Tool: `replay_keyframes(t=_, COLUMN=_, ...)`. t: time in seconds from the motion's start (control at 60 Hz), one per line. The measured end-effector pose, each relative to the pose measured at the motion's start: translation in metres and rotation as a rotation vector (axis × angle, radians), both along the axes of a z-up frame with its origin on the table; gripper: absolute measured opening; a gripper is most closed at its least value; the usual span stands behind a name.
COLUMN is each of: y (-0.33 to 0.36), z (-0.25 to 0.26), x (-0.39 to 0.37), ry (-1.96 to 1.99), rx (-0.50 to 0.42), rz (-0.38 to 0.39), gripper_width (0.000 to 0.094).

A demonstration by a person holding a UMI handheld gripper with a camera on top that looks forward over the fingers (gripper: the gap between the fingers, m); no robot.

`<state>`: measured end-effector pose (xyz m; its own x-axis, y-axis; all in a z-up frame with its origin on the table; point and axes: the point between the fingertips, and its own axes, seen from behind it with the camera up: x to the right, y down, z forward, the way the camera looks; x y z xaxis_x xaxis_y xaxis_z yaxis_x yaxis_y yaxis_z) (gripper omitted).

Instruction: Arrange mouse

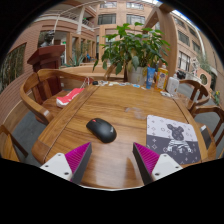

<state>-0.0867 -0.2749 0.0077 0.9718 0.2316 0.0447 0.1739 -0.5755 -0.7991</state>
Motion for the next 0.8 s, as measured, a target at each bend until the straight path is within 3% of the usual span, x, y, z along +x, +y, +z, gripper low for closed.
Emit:
replay_keyframes(t=0.217, y=0.063, z=-0.017, x=-0.029, ry=-0.059, rx=0.011, rz=0.048, gripper_width=0.0859)
replay_keyframes(t=0.333, y=0.091, z=-0.016, x=-0.030, ry=-0.068, rx=0.017, rz=0.032, gripper_width=0.0829)
replay_keyframes(t=0.433, y=0.107, z=-0.020, x=-0.033, ry=-0.032, rx=-0.005, rz=0.011, gripper_width=0.0706)
replay_keyframes(t=0.517, y=0.113, z=-0.022, x=-0.041, ry=0.028, rx=-0.035, rz=0.005, gripper_width=0.0471)
replay_keyframes(t=0.8, y=0.115, z=-0.020, x=-0.042, ry=0.047, rx=-0.051, rz=-0.029, gripper_width=0.0339)
